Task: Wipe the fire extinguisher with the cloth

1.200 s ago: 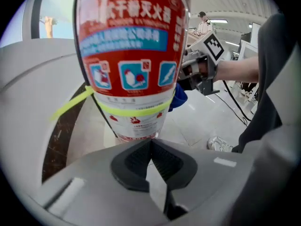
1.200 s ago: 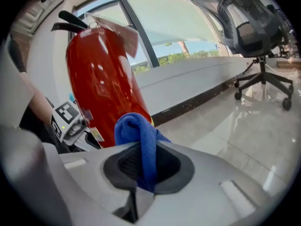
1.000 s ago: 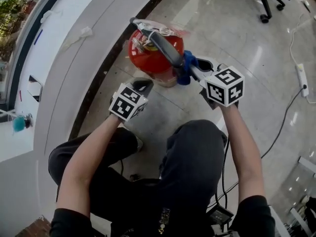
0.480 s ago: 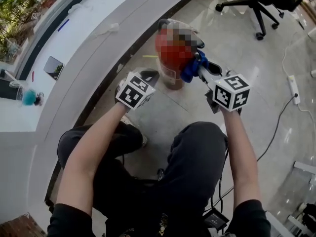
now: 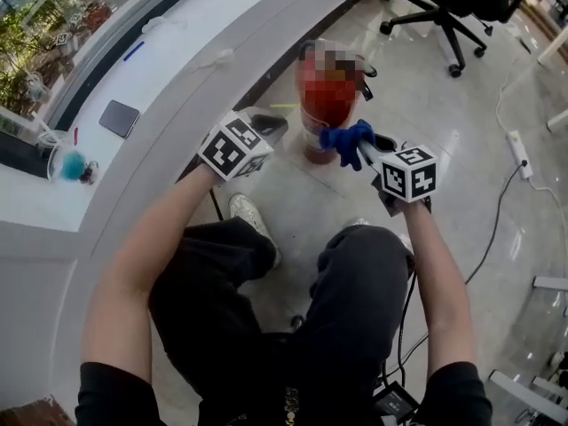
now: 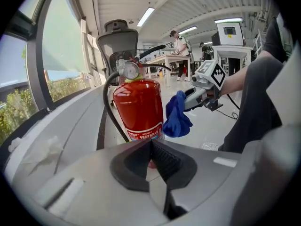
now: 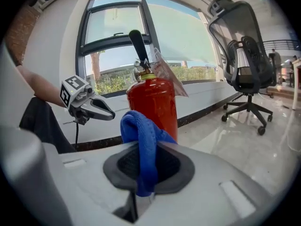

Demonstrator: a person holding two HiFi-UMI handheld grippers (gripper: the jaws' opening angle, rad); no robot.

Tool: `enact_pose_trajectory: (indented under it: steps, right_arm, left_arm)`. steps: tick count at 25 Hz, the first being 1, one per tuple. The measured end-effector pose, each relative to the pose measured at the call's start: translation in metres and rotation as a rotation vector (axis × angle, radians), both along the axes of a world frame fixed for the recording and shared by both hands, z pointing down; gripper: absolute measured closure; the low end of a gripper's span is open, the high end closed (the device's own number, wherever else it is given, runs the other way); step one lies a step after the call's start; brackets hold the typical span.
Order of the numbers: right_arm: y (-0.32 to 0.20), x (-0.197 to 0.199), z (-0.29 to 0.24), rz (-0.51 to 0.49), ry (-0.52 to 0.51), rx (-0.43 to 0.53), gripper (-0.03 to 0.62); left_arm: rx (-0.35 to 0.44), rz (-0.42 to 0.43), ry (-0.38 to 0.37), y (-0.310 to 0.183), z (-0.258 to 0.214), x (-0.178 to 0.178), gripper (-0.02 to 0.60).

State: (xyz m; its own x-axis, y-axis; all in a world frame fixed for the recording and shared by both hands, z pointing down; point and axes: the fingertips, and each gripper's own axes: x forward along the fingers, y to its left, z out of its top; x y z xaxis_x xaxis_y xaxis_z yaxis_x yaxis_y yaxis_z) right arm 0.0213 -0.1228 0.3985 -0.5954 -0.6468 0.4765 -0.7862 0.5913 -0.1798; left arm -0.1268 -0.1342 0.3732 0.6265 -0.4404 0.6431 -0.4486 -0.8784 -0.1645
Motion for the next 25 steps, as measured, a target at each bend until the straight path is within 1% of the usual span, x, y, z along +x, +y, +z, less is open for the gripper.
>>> enact_pose_trajectory:
  steps: [5, 7, 9, 10, 11, 12, 16, 19, 22, 25]
  right_arm:
    - [0.01, 0.016, -0.033, 0.016, 0.02, 0.051, 0.557]
    - [0.012, 0.02, -0.047, 0.013, 0.032, 0.077, 0.557]
    - [0.012, 0.027, -0.064, 0.012, 0.036, 0.105, 0.557]
    - [0.012, 0.029, -0.072, 0.01, 0.035, 0.117, 0.557]
    - [0.012, 0.032, -0.078, 0.003, 0.036, 0.126, 0.557]
    - [0.012, 0.033, -0.083, -0.007, 0.042, 0.131, 0.557]
    - [0.008, 0.039, -0.097, -0.043, 0.098, 0.143, 0.557]
    - [0.008, 0.033, -0.099, -0.095, 0.146, 0.141, 0.557]
    - [0.009, 0.033, -0.102, -0.177, 0.204, 0.139, 0.557]
    - [0.001, 0.033, -0.103, -0.245, 0.218, 0.153, 0.557]
  left_arm:
    - [0.094, 0.029, -0.005, 0.0, -0.033, 0.01, 0.575]
    - [0.123, 0.061, -0.034, 0.009, -0.037, 0.017, 0.575]
    - [0.15, 0.095, -0.087, 0.018, -0.038, 0.021, 0.577]
    - [0.16, 0.097, -0.102, 0.021, -0.04, 0.022, 0.577]
    - [0.163, 0.085, -0.098, 0.022, -0.046, 0.023, 0.577]
    - [0.161, 0.063, -0.079, 0.023, -0.053, 0.024, 0.575]
    - [0.121, -0.02, 0.037, 0.018, -0.077, 0.038, 0.575]
    - [0.092, -0.032, 0.052, 0.013, -0.076, 0.043, 0.575]
    - [0.081, -0.035, 0.073, 0.011, -0.079, 0.051, 0.575]
    - [0.071, -0.057, 0.094, 0.006, -0.083, 0.055, 0.575]
